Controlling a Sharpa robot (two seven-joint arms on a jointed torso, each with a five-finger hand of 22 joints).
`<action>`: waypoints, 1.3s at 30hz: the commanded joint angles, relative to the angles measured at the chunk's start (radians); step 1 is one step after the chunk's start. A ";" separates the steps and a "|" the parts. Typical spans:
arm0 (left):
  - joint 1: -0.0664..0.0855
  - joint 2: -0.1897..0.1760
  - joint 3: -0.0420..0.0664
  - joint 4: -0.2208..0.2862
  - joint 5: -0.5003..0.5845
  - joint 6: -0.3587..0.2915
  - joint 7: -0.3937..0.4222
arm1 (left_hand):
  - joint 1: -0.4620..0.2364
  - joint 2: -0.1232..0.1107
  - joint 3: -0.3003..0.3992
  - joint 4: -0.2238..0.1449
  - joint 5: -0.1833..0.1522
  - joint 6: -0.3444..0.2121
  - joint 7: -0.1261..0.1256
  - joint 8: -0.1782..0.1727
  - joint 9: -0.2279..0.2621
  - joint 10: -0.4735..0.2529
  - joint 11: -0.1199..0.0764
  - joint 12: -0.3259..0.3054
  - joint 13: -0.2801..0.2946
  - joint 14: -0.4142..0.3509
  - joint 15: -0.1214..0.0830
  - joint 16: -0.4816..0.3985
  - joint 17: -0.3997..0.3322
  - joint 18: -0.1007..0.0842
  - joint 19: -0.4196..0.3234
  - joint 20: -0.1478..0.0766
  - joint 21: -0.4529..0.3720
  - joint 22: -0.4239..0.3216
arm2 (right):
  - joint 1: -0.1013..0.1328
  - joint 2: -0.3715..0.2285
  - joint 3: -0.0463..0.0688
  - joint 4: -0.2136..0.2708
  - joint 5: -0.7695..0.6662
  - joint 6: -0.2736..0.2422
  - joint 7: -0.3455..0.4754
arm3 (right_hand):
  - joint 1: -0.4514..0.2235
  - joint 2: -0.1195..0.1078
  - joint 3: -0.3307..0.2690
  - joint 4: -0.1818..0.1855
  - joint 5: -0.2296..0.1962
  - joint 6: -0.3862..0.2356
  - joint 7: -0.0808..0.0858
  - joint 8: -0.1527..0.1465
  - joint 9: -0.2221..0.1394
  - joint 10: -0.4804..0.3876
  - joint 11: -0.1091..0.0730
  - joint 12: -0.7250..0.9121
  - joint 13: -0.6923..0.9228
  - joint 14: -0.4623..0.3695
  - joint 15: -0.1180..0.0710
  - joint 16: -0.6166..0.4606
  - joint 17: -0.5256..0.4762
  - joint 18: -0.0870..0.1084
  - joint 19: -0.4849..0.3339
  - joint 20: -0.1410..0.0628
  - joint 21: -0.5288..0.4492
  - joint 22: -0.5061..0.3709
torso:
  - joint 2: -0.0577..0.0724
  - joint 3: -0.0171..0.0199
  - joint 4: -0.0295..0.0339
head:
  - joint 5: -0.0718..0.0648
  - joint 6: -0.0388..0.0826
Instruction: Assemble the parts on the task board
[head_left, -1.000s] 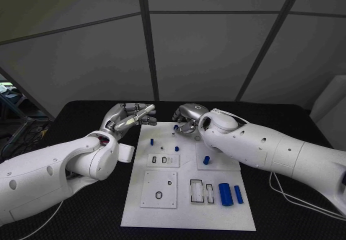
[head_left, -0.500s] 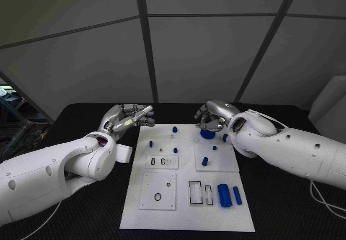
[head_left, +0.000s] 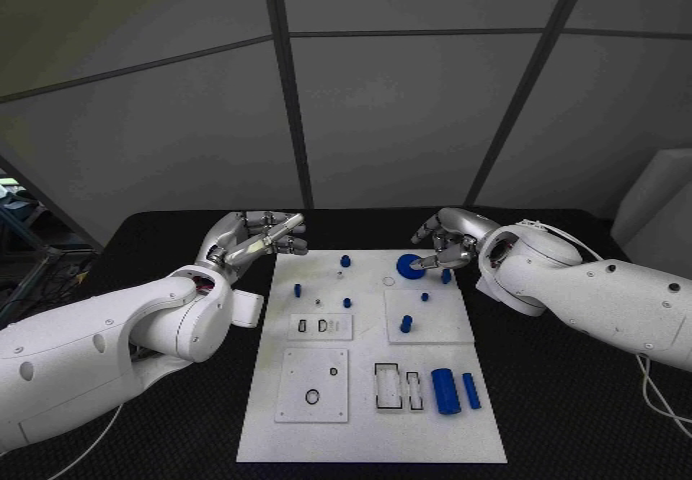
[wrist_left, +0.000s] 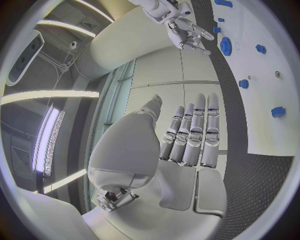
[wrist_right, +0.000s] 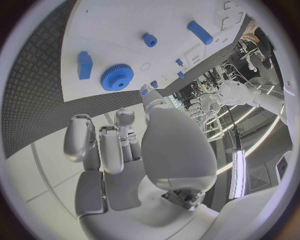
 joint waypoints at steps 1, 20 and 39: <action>0.000 0.001 0.001 -0.001 -0.001 0.015 0.003 | -0.003 0.007 -0.005 0.000 -0.005 -0.001 0.006 -0.007 -0.001 -0.003 0.001 -0.003 -0.001 -0.006 -0.001 -0.005 0.002 0.009 0.004 0.003 0.007 0.002 | 0.002 0.011 0.001 -0.017 0.030 0.096 -0.038 | 0.027 -0.002 -0.017 0.036 0.004 -0.021 0.006 0.008 -0.003 -0.005 0.005 0.022 0.027 0.061 0.010 0.008 0.031 -0.008 0.003 0.010 0.004 0.000 | 0.001 -0.0028 0.0029 | -0.004 -0.002; 0.000 -0.001 0.001 0.004 -0.001 0.015 0.004 | -0.003 0.007 -0.005 0.000 -0.005 -0.001 0.006 -0.007 -0.001 -0.003 0.001 -0.003 -0.001 -0.006 -0.001 -0.005 0.002 0.009 0.004 0.003 0.007 0.002 | 0.001 0.062 0.000 -0.084 -0.033 0.100 -0.070 | 0.085 0.029 -0.014 0.076 0.038 -0.024 0.006 0.041 -0.001 0.029 0.005 0.110 0.131 0.069 0.011 0.028 0.076 -0.011 0.013 0.013 0.013 0.017 | 0.001 -0.0033 0.0044 | -0.006 -0.009; 0.000 -0.001 0.001 0.003 -0.001 0.013 0.004 | -0.003 0.009 -0.006 -0.001 -0.005 0.000 0.005 -0.007 -0.001 -0.002 0.000 -0.004 0.000 -0.006 -0.001 -0.006 0.003 0.010 0.003 0.003 0.008 0.002 | 0.000 0.082 0.000 -0.099 -0.046 0.152 -0.079 | 0.095 0.042 -0.010 0.066 0.041 -0.002 0.001 0.063 0.001 0.063 0.002 0.174 0.201 0.074 0.009 0.039 0.102 -0.014 0.023 0.011 0.021 0.033 | 0.003 -0.0029 0.0049 | -0.007 -0.010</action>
